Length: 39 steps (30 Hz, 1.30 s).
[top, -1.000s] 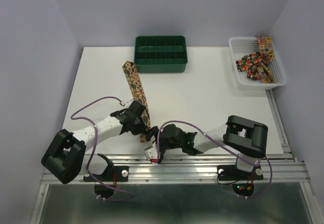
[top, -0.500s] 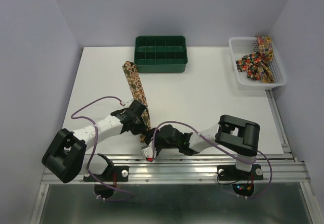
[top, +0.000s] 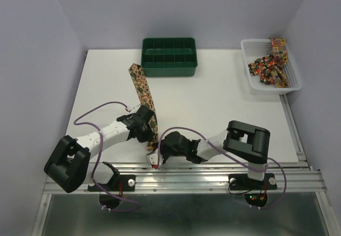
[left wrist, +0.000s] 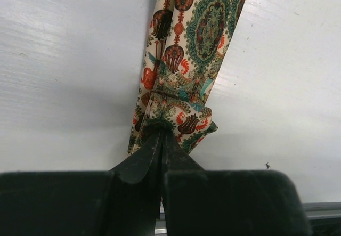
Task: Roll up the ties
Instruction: Roll the tie
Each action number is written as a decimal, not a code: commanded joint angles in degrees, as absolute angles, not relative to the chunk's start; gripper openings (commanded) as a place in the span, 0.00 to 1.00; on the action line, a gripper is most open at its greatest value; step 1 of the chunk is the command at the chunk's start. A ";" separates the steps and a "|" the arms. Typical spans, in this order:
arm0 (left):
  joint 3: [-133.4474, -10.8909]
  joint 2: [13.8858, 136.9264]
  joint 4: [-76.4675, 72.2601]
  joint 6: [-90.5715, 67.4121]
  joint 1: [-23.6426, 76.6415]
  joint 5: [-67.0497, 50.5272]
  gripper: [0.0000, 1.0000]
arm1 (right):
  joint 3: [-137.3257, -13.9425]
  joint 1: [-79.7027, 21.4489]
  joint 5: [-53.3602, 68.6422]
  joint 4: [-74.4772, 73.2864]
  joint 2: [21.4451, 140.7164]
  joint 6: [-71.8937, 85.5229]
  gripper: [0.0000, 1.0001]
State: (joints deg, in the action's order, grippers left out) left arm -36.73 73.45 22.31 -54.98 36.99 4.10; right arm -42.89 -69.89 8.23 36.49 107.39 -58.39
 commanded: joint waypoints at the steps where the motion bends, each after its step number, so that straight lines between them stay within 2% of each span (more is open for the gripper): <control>1: -39.29 72.95 24.87 -55.81 37.00 7.20 0.10 | -44.12 -70.22 9.40 34.89 107.32 -55.20 0.07; 4: -39.81 72.08 25.84 -56.69 37.00 8.35 0.10 | -43.59 -70.14 10.81 35.16 106.00 -53.36 0.01; 8: -40.17 69.97 26.19 -57.57 37.00 9.93 0.16 | -43.51 -69.61 15.45 33.75 104.33 -49.93 0.01; 10: -40.43 68.12 26.19 -57.83 37.00 10.63 0.24 | -42.63 -69.43 17.92 33.49 103.01 -47.91 0.01; 23: -37.89 63.55 22.86 -56.34 35.25 12.13 0.36 | -42.54 -66.27 33.89 35.15 97.74 -31.83 0.01; 26: -36.13 63.98 22.06 -56.60 33.23 12.47 0.33 | -43.50 -66.01 38.12 34.98 98.08 -29.53 0.01; 31: -33.93 65.65 19.52 -56.25 30.85 12.48 0.31 | -46.14 -65.66 38.58 31.47 100.02 -27.95 0.01; 39: -33.93 71.89 15.03 -54.05 29.97 10.20 0.25 | -47.28 -64.25 42.71 35.15 100.90 -18.65 0.01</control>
State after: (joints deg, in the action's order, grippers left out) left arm -34.33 70.04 17.45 -55.70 30.50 10.37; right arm -43.53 -65.19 38.94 31.57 99.92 -24.99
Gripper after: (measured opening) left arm 0.265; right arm 0.157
